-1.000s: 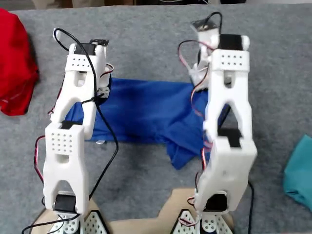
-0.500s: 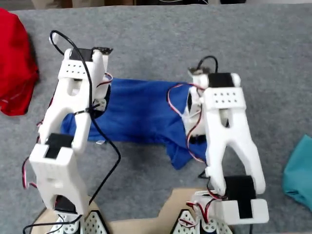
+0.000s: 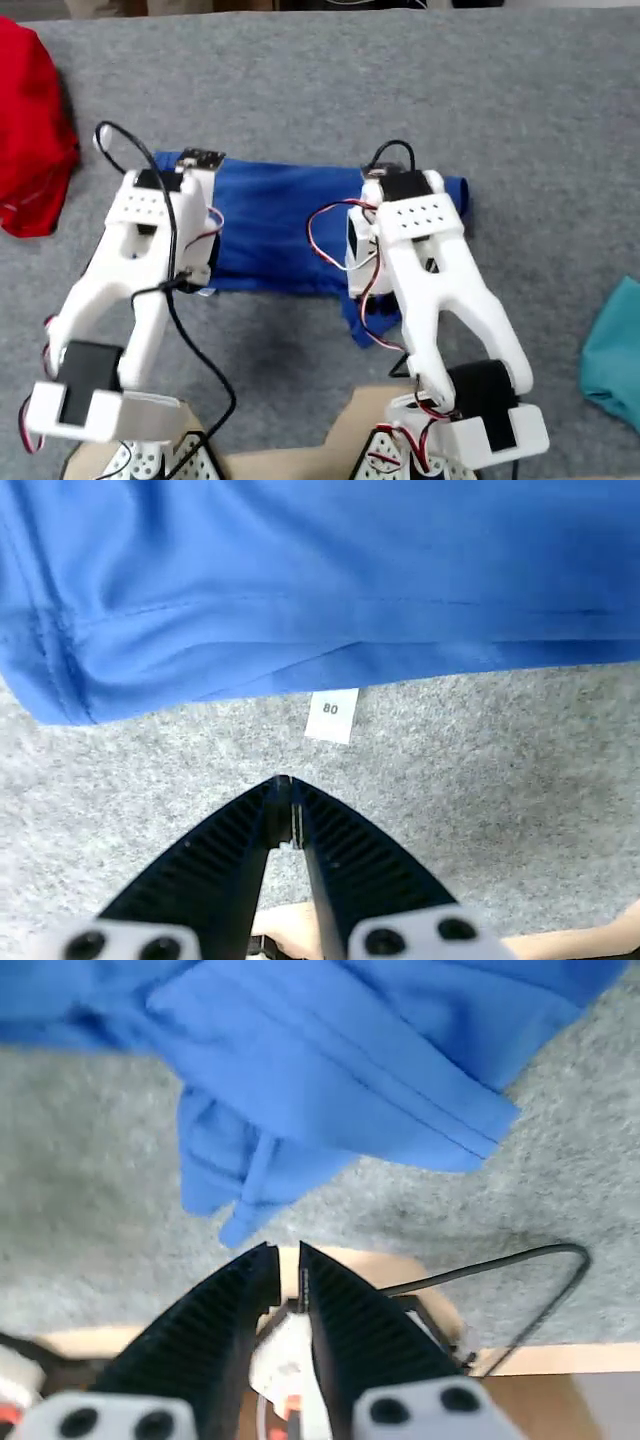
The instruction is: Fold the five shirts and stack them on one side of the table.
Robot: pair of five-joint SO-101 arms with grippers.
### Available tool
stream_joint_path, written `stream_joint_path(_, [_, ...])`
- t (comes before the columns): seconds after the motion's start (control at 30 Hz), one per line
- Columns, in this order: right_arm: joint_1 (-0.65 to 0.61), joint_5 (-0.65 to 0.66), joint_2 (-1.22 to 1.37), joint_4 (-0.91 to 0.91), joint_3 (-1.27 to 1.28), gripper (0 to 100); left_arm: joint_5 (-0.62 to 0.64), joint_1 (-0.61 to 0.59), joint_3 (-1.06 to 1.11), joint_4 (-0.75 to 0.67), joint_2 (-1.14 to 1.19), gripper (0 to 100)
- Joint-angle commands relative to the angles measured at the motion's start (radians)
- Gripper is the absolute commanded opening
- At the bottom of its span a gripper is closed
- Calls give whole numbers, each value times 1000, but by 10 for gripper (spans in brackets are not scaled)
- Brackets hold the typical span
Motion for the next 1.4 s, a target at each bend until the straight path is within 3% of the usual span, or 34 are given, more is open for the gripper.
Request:
stream_joint_path(0.0, [-22,-74,-39,-54,33,51,14,0,38,-29,-94,19])
stream_joint_path(0.3, [-24,-135,-39,-153,105,64,15,9,46,-28,-117,19])
stream_joint_path(0.6, [-166,-203,-39,-180,105,110,15,8,46,-26,-117,19])
stream_joint_path(1.03, [-91,-198,-39,-187,159,109,11,8,46,-21,-117,19])
stream_joint_path(1.37, [-76,-199,-39,-290,265,106,9,8,46,-23,-117,19])
